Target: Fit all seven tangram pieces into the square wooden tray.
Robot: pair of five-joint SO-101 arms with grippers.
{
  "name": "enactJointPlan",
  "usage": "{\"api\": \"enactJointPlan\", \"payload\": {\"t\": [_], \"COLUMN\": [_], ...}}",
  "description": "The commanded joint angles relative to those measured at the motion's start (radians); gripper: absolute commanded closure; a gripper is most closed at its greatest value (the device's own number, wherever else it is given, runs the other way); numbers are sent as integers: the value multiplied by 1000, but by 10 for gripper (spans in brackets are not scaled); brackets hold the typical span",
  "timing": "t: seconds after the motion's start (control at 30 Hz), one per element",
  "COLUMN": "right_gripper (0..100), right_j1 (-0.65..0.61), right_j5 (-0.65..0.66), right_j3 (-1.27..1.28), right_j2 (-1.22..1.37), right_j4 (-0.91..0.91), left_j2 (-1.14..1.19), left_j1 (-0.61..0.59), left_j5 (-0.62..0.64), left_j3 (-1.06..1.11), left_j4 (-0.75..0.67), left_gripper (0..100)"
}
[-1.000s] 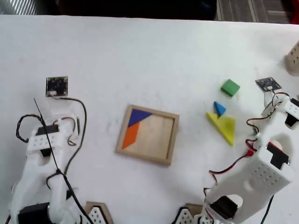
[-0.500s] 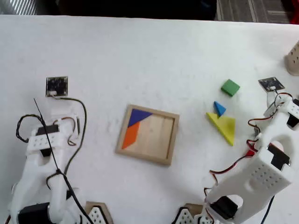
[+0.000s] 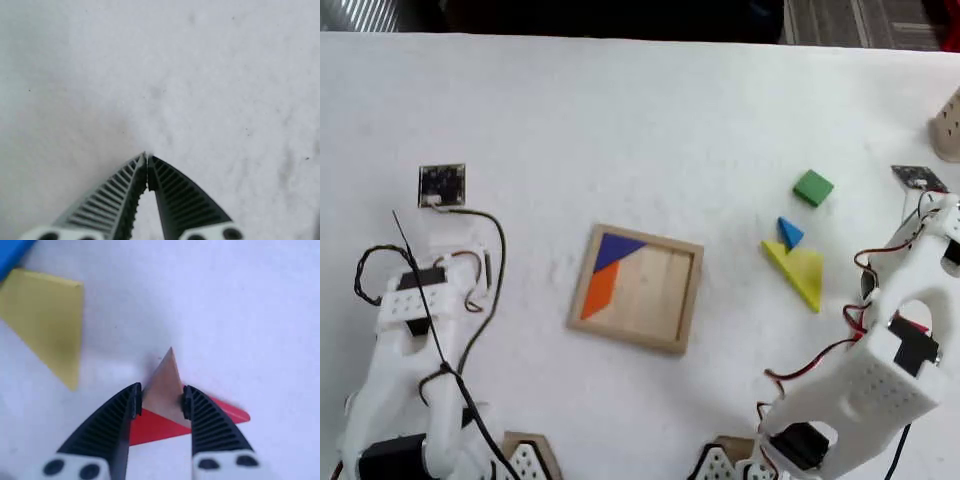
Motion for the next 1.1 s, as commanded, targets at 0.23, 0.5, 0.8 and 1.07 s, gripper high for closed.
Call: {"api": "enactJointPlan", "payload": {"t": [0.23,0.5,0.8,1.07], "right_gripper": [981,981,981,981], "right_j1": [-142,-449,-914,-1231], "right_j5": [-173,-252,-427,-288], "right_j3": [17,470,680,694], "right_j2": [-237,-605,-834,-835], "right_j4": [259,73,-21,-104], "left_j2": [-8,-8,-8,-8], "left_j1": [-4,-5,-5,-5], "left_j5": [6,6,6,6], "left_j3": [-6,-6,-6,-6], "left_j4": [-18,-20,-18,-18], "left_gripper": [973,973,973,973]}}
